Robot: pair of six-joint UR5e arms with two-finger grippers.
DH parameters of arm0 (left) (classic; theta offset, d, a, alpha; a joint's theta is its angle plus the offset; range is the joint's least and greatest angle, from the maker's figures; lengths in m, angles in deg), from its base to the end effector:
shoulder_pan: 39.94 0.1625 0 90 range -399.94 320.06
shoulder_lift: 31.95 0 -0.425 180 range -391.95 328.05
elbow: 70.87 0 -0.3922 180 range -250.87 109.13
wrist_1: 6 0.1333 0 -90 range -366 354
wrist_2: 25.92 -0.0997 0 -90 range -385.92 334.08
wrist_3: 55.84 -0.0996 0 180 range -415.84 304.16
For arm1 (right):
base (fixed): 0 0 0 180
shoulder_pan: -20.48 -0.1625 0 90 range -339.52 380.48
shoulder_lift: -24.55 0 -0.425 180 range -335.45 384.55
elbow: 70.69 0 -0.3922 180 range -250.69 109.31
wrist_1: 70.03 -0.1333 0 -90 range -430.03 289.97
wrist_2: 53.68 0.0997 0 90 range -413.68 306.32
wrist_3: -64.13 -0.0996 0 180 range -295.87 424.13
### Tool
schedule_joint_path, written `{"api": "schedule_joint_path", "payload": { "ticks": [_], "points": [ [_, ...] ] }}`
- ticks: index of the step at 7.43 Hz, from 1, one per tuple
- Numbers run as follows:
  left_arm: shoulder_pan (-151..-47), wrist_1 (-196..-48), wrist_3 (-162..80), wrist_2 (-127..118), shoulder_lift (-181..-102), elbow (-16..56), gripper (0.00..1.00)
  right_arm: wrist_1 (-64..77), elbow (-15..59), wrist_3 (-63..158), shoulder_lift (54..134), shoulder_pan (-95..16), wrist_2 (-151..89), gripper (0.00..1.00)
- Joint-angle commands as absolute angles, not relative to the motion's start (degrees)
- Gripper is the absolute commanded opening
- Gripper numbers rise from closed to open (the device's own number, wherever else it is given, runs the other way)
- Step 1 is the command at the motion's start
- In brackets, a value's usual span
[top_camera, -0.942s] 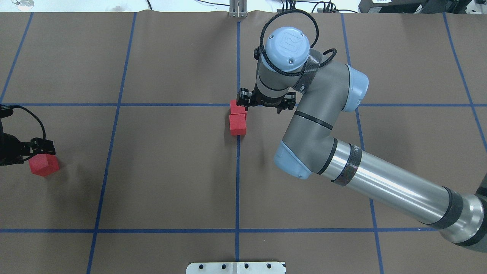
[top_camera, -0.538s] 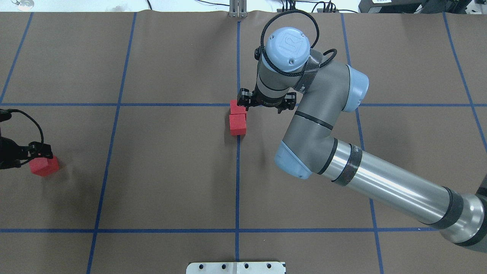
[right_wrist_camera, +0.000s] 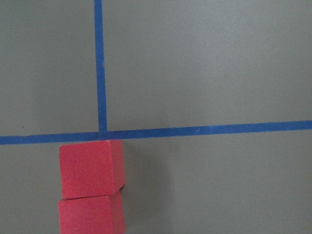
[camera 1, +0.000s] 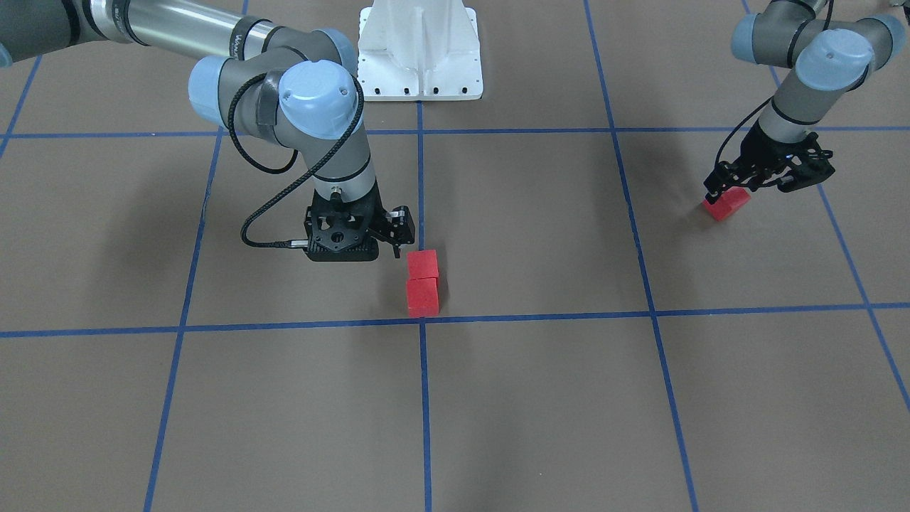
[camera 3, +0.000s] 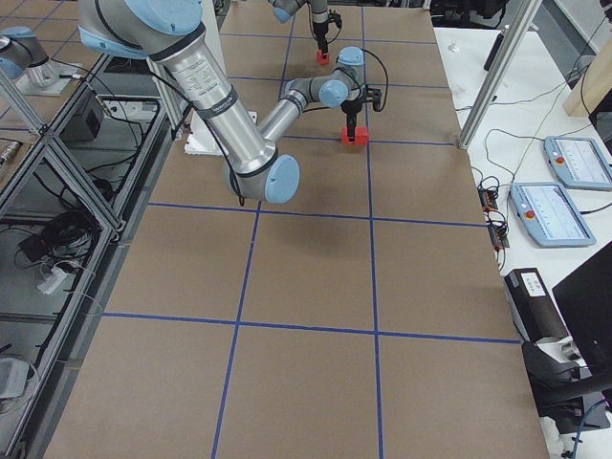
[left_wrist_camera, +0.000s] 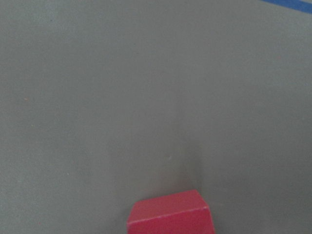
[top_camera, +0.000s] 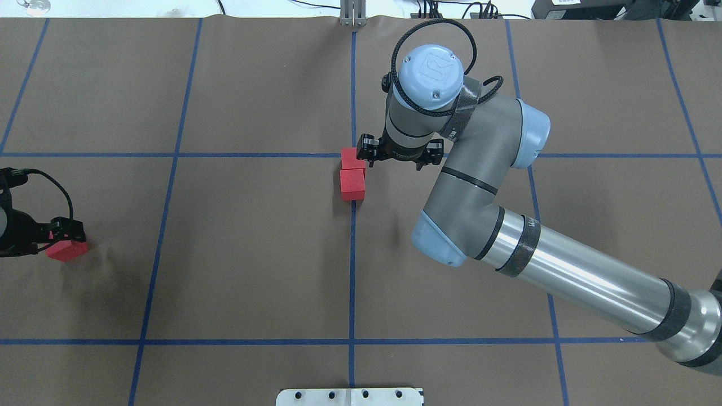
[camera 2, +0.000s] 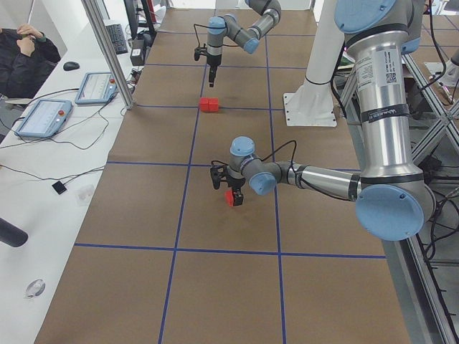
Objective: Form red blocks into L shape at center
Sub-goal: 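Grasp the remaining red cube with the left gripper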
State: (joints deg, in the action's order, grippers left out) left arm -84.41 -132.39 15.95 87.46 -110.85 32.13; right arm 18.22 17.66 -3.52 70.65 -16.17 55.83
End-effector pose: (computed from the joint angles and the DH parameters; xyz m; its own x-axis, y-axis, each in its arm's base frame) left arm 0.2519 -0.3787 0.5765 0.6782 -0.2638 -0.6859 0.2691 0.9577 -0.1022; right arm -0.5195 -0.5112 0.2033 0.6769 0.0569 0.7338 -0.1288 0.9908 0.0420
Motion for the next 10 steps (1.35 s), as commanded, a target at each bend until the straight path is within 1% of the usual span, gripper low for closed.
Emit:
{"api": "schedule_joint_path", "payload": {
  "ticks": [1, 3, 6, 7, 8, 9, 10],
  "points": [
    [-83.7, -132.4, 15.9, 87.5, -110.9, 31.8, 1.0, 18.2, 17.7, -3.5, 70.7, -16.2, 55.8, 0.99],
    [-83.7, -132.4, 15.6, 87.5, -111.1, 31.3, 0.97, 18.2, 17.6, -3.5, 70.6, -16.2, 55.8, 0.99],
    [-83.8, -132.3, 15.4, 87.3, -111.6, 30.6, 0.97, 18.1, 17.6, -3.5, 70.5, -16.2, 55.8, 0.99],
    [-83.8, -132.4, 15.4, 87.3, -111.6, 30.4, 0.93, 18.1, 17.6, -3.5, 70.5, -16.2, 55.8, 0.99],
    [-83.8, -132.4, 15.4, 87.3, -111.6, 30.4, 0.76, 18.2, 17.6, -3.5, 70.6, -16.2, 55.8, 0.99],
    [-83.9, -132.3, 15.6, 87.4, -111.8, 30.7, 0.04, 18.1, 17.6, -3.5, 70.6, -16.2, 55.8, 0.99],
    [-84.1, -131.8, 15.6, 87.8, -112.4, 31.4, 0.0, 18.1, 17.6, -3.5, 70.7, -16.2, 55.8, 0.99]
  ]
}}
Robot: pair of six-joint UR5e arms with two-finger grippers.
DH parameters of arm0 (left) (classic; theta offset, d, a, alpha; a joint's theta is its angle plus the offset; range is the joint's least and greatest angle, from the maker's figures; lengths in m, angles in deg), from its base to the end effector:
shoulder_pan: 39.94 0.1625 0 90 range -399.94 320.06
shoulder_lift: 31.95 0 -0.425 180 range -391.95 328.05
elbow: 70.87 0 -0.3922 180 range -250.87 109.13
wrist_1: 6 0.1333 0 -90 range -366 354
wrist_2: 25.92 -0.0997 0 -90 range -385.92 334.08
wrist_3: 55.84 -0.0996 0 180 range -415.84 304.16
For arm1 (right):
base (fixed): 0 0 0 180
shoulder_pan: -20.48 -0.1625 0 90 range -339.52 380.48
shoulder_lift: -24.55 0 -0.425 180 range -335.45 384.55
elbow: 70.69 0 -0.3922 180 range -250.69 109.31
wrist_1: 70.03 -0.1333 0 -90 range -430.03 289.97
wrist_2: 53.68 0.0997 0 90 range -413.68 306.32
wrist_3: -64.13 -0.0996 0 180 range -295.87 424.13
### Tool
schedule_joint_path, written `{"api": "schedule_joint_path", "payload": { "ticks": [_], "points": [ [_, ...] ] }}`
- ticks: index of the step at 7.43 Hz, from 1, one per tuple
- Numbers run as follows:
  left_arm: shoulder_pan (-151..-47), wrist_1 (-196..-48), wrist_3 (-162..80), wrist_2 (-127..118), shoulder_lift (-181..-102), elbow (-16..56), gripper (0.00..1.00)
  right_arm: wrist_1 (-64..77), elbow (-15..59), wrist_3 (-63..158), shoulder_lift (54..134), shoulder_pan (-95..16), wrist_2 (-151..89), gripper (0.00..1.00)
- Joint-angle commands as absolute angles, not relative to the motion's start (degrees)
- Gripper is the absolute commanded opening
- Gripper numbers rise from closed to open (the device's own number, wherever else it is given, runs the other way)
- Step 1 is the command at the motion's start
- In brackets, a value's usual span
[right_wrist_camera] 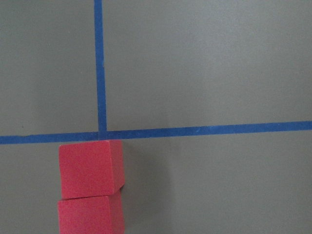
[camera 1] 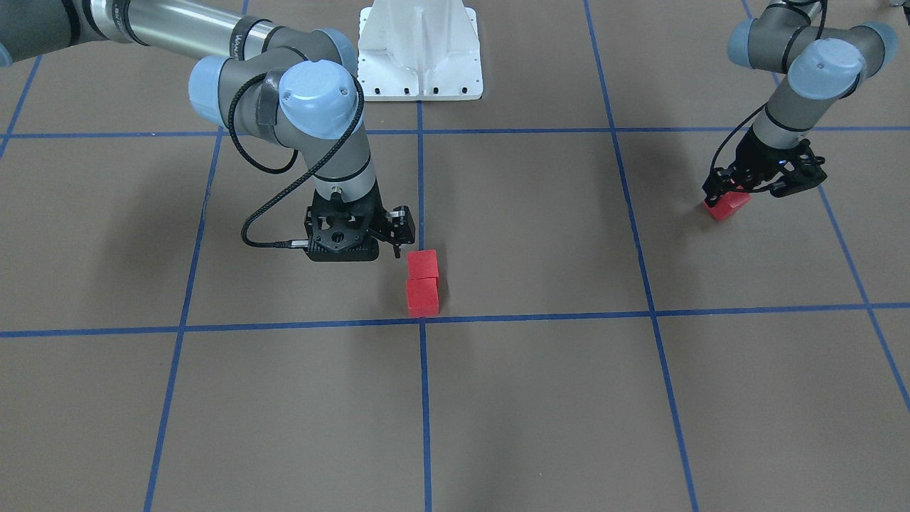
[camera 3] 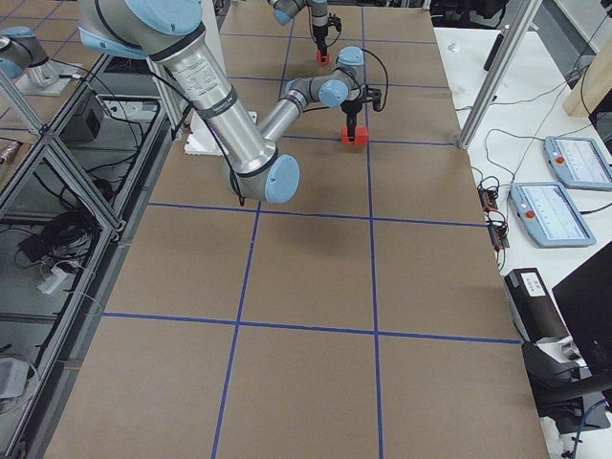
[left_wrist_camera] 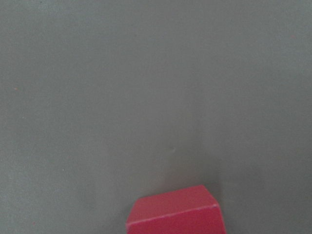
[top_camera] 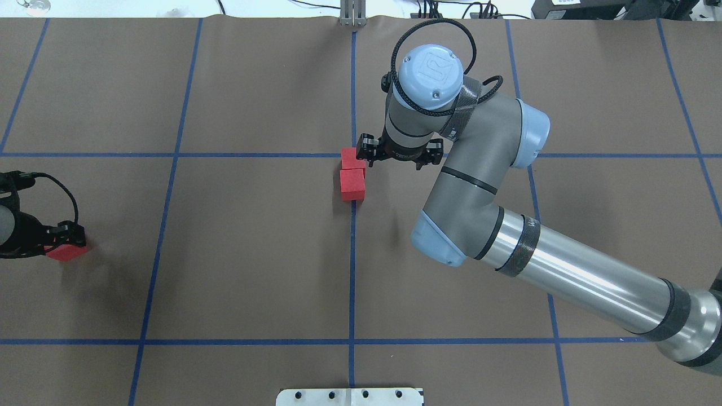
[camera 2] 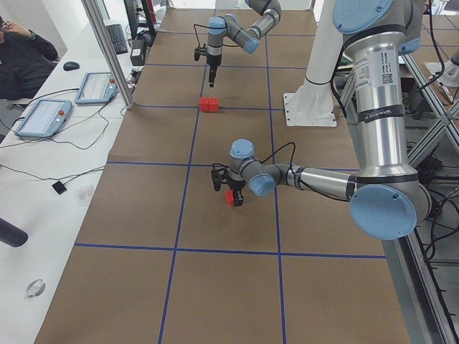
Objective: Form red blocks into L shape at center
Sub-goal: 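Grasp the remaining red cube with the left gripper, then carry the red cube with the left gripper toward the two-cube row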
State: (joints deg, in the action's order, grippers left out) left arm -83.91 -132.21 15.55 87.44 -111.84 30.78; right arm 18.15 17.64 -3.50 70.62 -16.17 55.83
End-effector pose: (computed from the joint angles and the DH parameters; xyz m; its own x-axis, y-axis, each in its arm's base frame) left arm 0.2604 -0.3815 0.5816 0.6870 -0.2556 -0.6803 0.2569 0.9611 -0.1017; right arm -0.5196 -0.5113 0.2029 0.6762 0.0559 0.7346 -0.1286 0.9908 0.0429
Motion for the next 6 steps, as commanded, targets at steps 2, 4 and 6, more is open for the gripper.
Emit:
{"api": "schedule_joint_path", "payload": {
  "ticks": [2, 4, 6],
  "points": [
    [-88.8, -126.5, 16.0, 90.4, -115.7, 34.7, 0.0, 18.1, 17.6, -3.4, 70.9, -16.2, 55.8, 0.99],
    [-91.0, -108.4, 17.4, 91.5, -128.7, 35.5, 0.0, 17.9, 17.6, -3.4, 71.0, -16.2, 55.9, 0.99],
    [-90.7, -99.6, 32.5, 91.0, -144.5, 29.4, 0.0, 17.0, 17.6, -3.1, 71.6, -17.0, 56.3, 0.99]
  ]
}}
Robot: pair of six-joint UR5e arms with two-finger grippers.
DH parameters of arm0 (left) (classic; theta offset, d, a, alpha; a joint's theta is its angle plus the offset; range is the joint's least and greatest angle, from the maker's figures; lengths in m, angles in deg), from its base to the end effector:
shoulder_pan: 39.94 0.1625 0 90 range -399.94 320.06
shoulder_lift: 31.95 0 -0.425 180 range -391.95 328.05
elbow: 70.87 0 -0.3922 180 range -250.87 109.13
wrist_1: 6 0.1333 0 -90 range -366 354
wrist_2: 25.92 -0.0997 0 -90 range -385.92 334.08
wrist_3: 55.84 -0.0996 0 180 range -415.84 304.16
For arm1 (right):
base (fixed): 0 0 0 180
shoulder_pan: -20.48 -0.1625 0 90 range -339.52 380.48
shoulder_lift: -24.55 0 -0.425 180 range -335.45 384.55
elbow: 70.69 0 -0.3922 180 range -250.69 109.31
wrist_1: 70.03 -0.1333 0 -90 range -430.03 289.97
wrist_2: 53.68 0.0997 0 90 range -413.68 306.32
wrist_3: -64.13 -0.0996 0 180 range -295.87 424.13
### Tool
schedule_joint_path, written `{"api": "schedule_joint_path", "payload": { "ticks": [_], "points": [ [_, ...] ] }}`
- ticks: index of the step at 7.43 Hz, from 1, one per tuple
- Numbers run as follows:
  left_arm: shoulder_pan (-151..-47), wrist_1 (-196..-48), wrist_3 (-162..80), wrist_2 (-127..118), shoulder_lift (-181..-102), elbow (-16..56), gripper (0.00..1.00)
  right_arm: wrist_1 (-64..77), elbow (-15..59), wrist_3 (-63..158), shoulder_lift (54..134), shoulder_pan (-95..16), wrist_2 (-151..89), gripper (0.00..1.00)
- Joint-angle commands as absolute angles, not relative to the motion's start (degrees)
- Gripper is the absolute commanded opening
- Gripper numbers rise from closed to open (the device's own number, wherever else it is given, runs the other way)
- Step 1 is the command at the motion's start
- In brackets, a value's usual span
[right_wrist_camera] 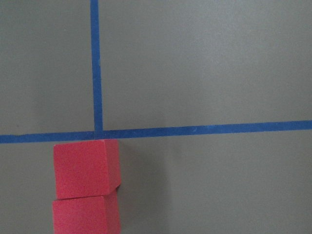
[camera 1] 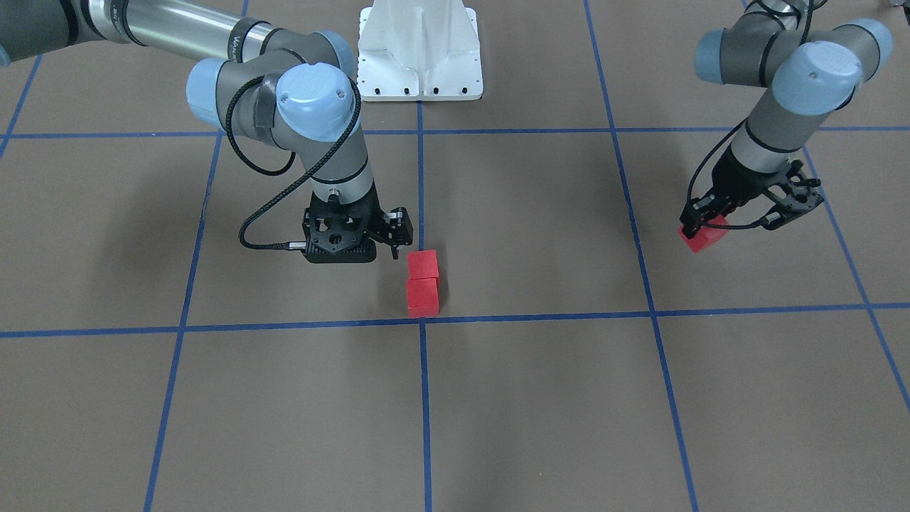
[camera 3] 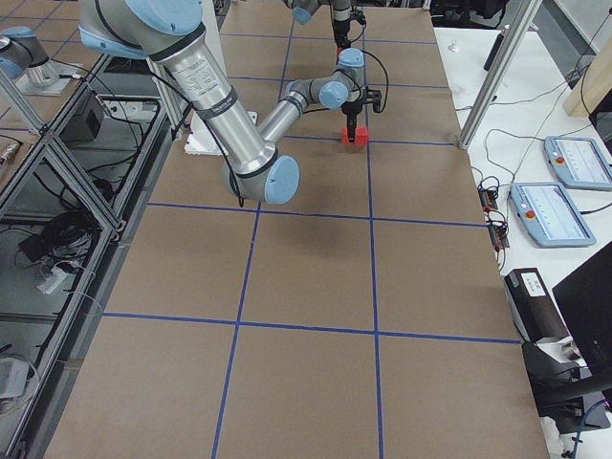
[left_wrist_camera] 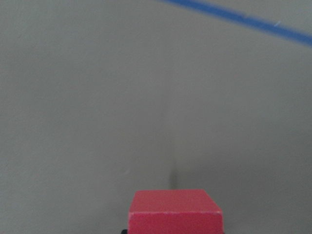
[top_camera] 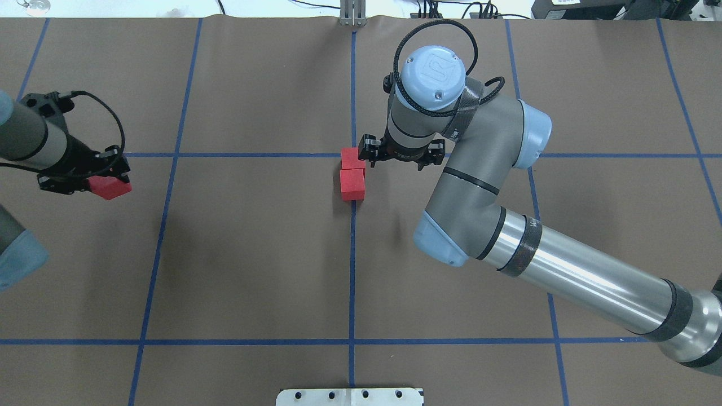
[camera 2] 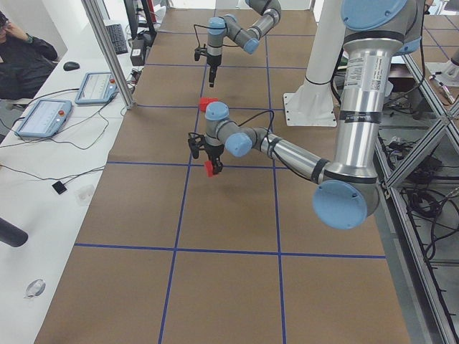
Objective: Form red blocks into L shape at center
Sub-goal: 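Carry the red cube with the left gripper toward the two-cube row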
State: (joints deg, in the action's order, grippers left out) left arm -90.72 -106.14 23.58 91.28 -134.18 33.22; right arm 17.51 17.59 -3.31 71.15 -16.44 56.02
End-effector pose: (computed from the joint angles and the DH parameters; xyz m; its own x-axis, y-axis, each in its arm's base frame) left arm 0.2952 -0.5005 0.4160 0.5949 -0.4706 -0.6517 0.4151 0.8741 -0.2523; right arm -0.5171 -0.5133 0.2084 0.6748 0.0552 0.7359 -0.1288 0.9907 0.0438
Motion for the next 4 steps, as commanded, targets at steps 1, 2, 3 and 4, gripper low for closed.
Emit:
{"api": "schedule_joint_path", "payload": {
  "ticks": [1, 2, 3, 4],
  "points": [
    [-89.4, -98.4, 38.9, 90.2, -151.2, 24.5, 0.0, 17.0, 18.3, -2.9, 73.0, -18.4, 57.1, 0.99],
    [-86.6, -98.5, 47.2, 87.5, -156.4, 20.1, 0.0, 16.9, 21.4, -0.4, 76.1, -19.8, 58.1, 0.99],
    [-83.9, -97.9, 52.7, 83.5, -159.5, 18.2, 0.0, 16.9, 25.9, 2.4, 80.7, -21.0, 59.0, 0.99],
    [-81.7, -97.7, 56.8, 81.9, -160.1, 17.7, 0.0, 17.1, 30.0, 2.9, 85.0, -22.0, 60.5, 0.99]
  ]
}}
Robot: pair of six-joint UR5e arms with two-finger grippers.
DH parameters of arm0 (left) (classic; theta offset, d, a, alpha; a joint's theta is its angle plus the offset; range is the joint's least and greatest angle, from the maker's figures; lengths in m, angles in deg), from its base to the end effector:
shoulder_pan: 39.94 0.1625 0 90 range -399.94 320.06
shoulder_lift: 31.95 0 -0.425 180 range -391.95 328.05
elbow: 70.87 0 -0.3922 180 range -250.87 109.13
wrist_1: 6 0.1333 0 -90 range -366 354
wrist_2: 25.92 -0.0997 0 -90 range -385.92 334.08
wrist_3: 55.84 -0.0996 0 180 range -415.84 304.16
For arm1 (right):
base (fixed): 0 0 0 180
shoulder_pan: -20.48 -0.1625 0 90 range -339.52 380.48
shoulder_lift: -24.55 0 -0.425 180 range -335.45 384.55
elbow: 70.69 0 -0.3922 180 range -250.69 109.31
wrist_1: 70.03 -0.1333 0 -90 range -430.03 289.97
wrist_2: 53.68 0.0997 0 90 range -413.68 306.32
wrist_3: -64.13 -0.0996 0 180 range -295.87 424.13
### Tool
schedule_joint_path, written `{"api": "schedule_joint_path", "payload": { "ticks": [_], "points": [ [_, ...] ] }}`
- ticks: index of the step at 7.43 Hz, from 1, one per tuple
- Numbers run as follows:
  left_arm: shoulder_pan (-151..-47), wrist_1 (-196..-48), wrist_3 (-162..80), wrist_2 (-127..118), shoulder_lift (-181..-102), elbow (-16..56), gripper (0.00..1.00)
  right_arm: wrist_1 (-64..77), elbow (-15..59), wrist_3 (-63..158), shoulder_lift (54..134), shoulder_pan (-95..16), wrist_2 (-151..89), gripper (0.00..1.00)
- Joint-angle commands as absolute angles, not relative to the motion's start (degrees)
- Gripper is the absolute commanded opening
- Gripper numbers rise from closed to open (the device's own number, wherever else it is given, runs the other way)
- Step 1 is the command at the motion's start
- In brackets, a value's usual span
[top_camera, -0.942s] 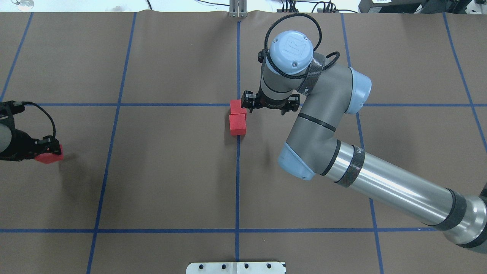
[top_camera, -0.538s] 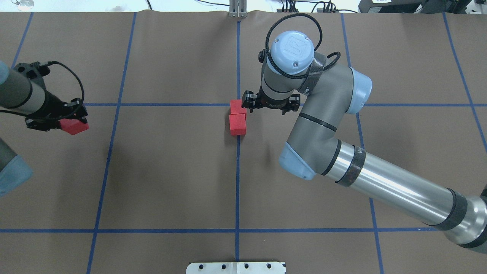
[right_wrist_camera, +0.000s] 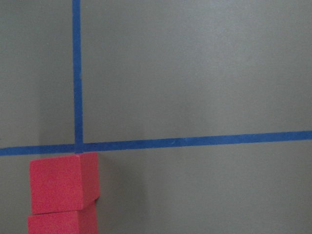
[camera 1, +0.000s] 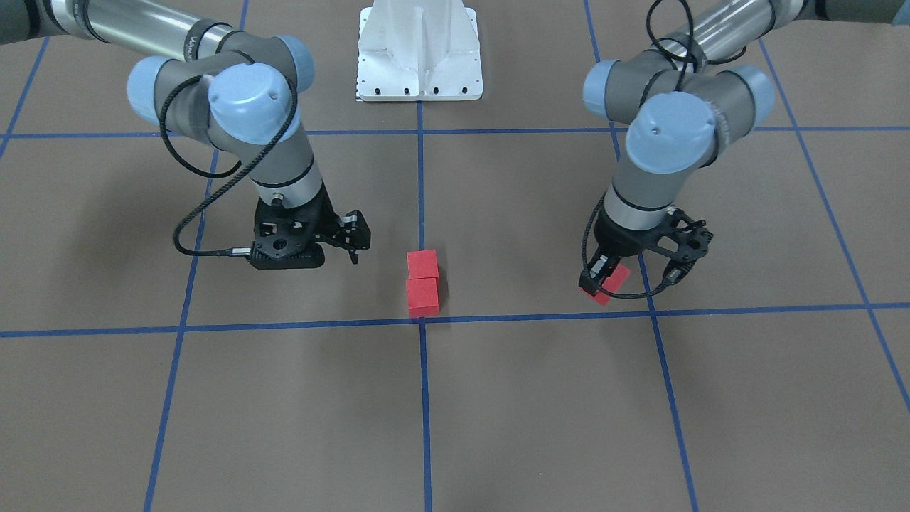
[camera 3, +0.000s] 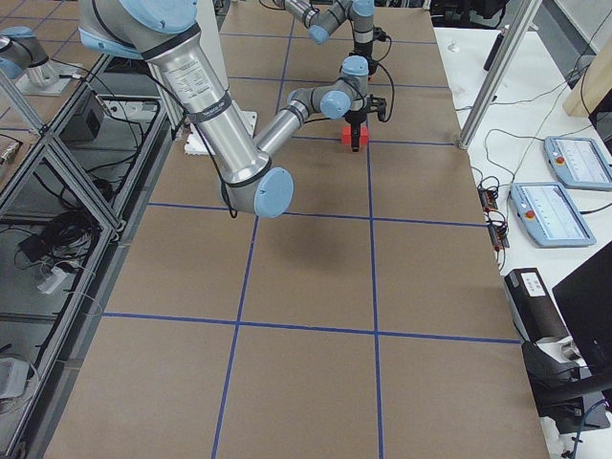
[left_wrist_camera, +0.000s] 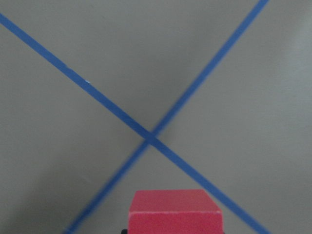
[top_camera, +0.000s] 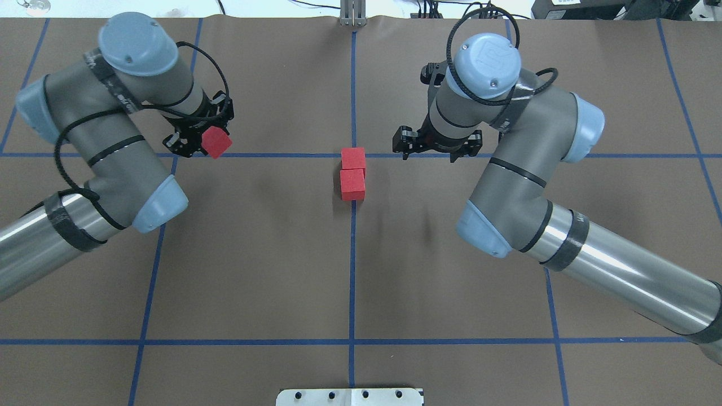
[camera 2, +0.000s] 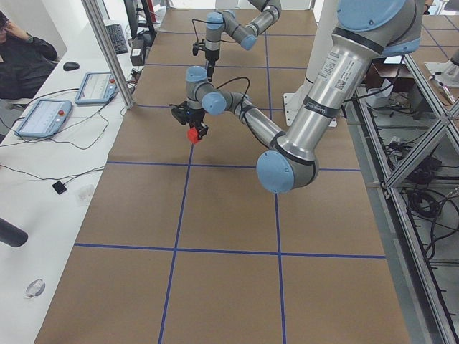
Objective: Form red blocks into L shape at center
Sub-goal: 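Carry the red cube with the left gripper toward the two-cube row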
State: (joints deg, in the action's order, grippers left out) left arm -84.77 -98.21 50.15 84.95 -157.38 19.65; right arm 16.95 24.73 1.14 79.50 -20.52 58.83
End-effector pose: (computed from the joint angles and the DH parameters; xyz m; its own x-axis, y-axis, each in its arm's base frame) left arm 0.4273 -0.5627 0.2901 0.3976 -0.7582 -0.5168 0.6368 0.6335 -0.4395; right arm -0.4493 -0.5167 0.2540 0.6728 0.0289 0.7393 -0.1141 0.9913 0.0651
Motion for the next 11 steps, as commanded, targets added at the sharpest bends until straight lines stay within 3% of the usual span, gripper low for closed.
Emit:
{"api": "schedule_joint_path", "payload": {
  "ticks": [1, 3, 5, 6, 7, 11],
  "points": [
    [-81.4, -97.6, 61.4, 81.8, -162.2, 16.2, 0.0, 17.0, 33.3, 2.9, 89.1, -22.2, 62.1, 0.99],
    [-80.3, -97.6, 68.6, 81.9, -169.3, 7.1, 0.0, 16.9, 34.5, 2.9, 90.5, -21.4, 62.4, 0.99],
    [-80.0, -97.6, 72.4, 82.4, -171.4, 5.4, 0.0, 16.8, 34.7, 2.5, 90.3, -19.6, 61.4, 0.99],
    [-78.5, -97.5, 72.4, 82.5, -172.2, 5.2, 0.26, 16.8, 34.8, 2.5, 90.3, -19.2, 60.6, 0.99],
    [-77.7, -96.9, 72.6, 82.5, -172.9, 5.2, 0.32, 16.8, 35.0, 2.5, 90.4, -19.0, 60.4, 0.99],
    [-77.5, -93.9, 76.2, 83.2, -179.0, 0.4, 0.33, 16.8, 35.2, 2.7, 91.0, -19.0, 60.4, 0.99]
  ]
}}
